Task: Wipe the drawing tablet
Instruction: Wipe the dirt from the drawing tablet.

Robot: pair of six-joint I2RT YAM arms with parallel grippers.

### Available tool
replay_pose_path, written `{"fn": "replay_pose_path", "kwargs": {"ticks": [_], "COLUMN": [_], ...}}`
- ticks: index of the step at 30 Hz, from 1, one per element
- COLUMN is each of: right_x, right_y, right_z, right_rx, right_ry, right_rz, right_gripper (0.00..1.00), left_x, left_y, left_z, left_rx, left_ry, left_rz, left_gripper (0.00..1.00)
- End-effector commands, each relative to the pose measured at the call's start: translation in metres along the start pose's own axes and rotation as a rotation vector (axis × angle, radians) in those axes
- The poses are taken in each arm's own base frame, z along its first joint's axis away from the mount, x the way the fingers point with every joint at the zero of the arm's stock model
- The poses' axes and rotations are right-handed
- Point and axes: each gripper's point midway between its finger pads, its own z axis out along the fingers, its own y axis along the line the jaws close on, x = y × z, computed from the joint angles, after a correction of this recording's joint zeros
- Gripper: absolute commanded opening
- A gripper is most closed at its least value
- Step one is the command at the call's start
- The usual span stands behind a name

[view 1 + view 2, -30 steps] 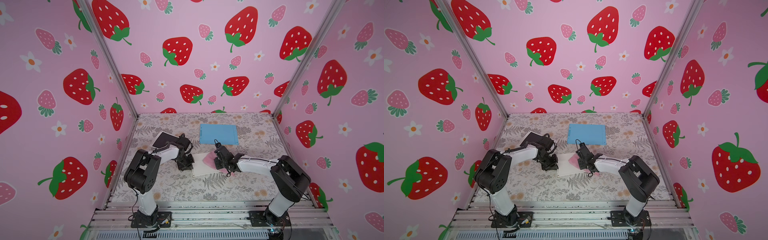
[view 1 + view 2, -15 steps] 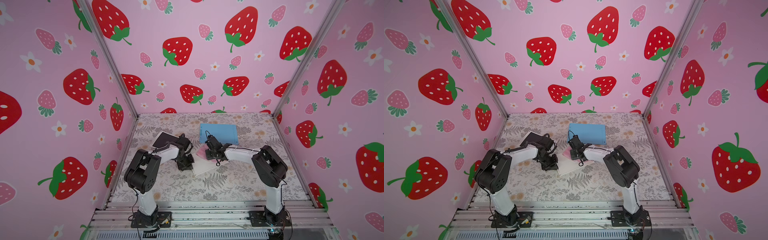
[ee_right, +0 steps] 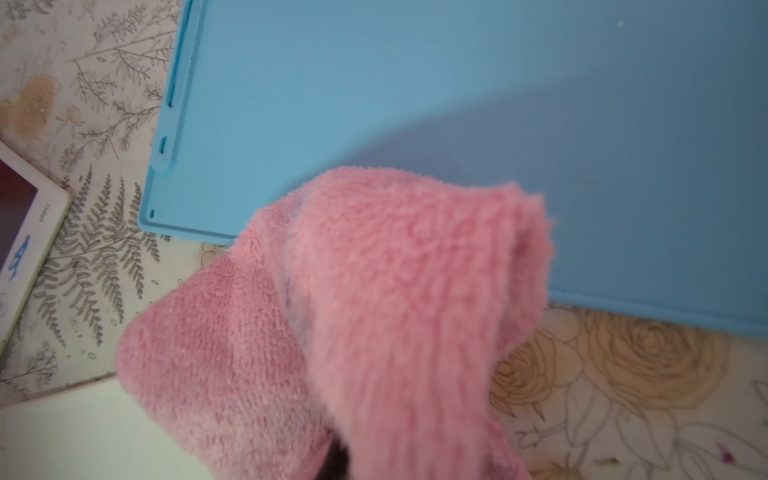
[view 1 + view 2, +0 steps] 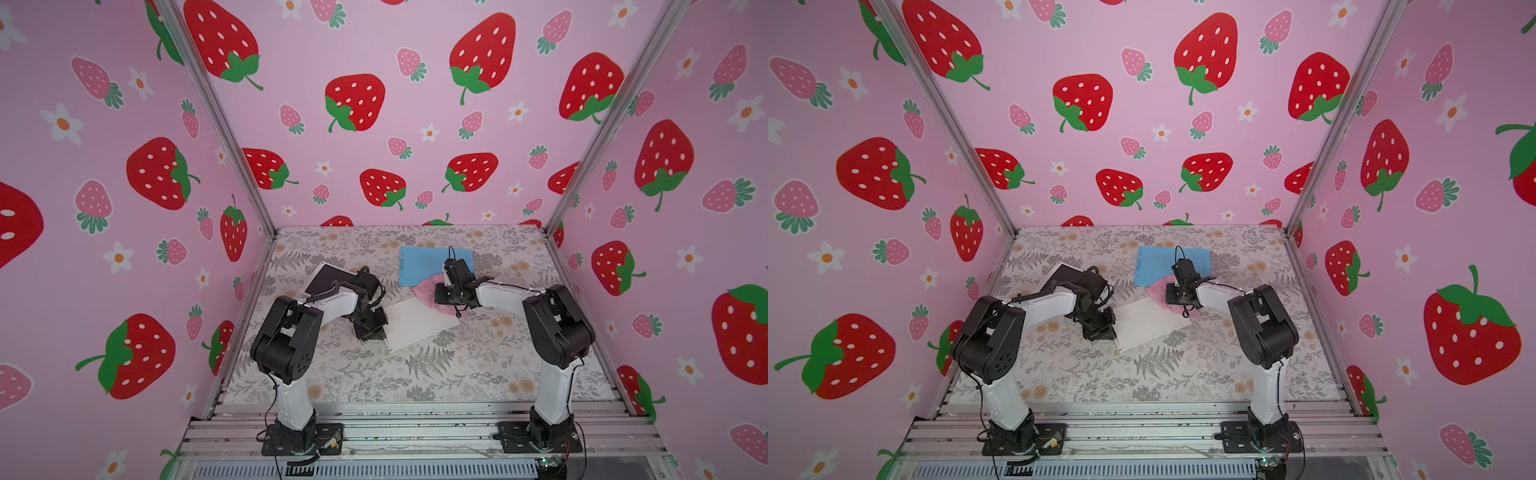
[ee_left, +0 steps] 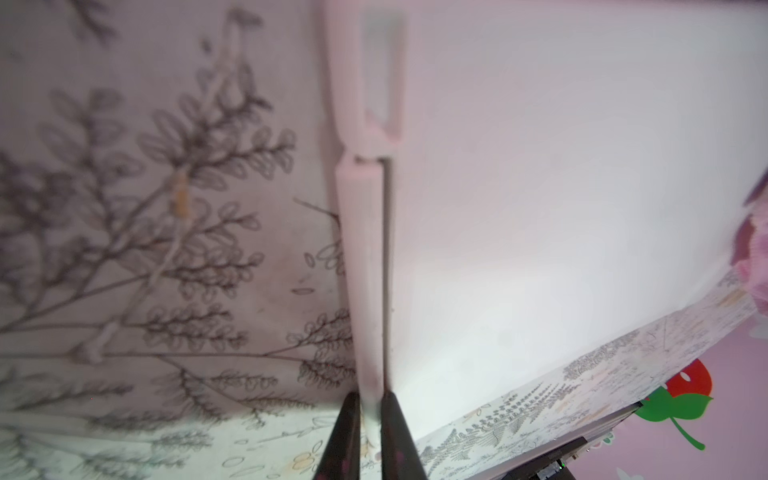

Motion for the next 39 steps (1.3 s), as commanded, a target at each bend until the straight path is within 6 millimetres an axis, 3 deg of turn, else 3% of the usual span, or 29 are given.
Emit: {"fn": "replay_pose_path", "kwargs": {"ticks": [1, 6, 12, 15, 17, 22, 29, 31, 34, 39], "right_x": [0.068, 0.056, 0.007, -0.012, -0.019, -0.031, -0.029, -0.016, 0.003, 0.027], "right_y": [-0.059, -0.076, -0.083, -0.079, -0.068, -0.012, 0.059, 0.055, 0.029, -0.005], "right_z": [0.014, -0.005, -0.052, -0.064, -0.064, -0.058, -0.034, -0.014, 0.007, 0.011], "right_rx": [0.181, 0.183, 0.188, 0.175, 0.161, 0.065, -0.065, -0.031, 0.035, 0.114], "right_ry": [0.238, 0.189, 0.019, -0.042, -0.075, -0.157, -0.124, -0.061, 0.023, 0.093], "right_rz": [-0.015, 0.093, 0.145, 0.151, 0.117, -0.004, -0.1, -0.086, -0.021, -0.005], "right_gripper": [0.0, 0.0, 0.0, 0.0, 0.0, 0.0, 0.0, 0.0, 0.0, 0.0], "left_x": [0.029, 0.028, 0.022, 0.017, 0.013, 0.007, 0.005, 0.005, 0.005, 0.005], "left_y": [0.133, 0.135, 0.13, 0.124, 0.12, 0.112, 0.112, 0.113, 0.113, 0.113], "left_z": [0.032, 0.028, 0.018, 0.011, 0.007, 0.005, 0.007, 0.007, 0.007, 0.009], "left_rx": [-0.5, -0.506, -0.51, -0.5, -0.493, -0.482, -0.487, -0.495, -0.493, -0.492], "left_ry": [0.078, 0.074, 0.054, 0.032, 0.022, 0.017, 0.023, 0.025, 0.022, 0.025], "left_rz": [-0.099, -0.083, -0.041, -0.006, 0.012, 0.03, 0.033, 0.035, 0.03, 0.021], "left_gripper": [0.12, 0.12, 0.12, 0.13, 0.14, 0.15, 0.15, 0.15, 0.15, 0.15]}}
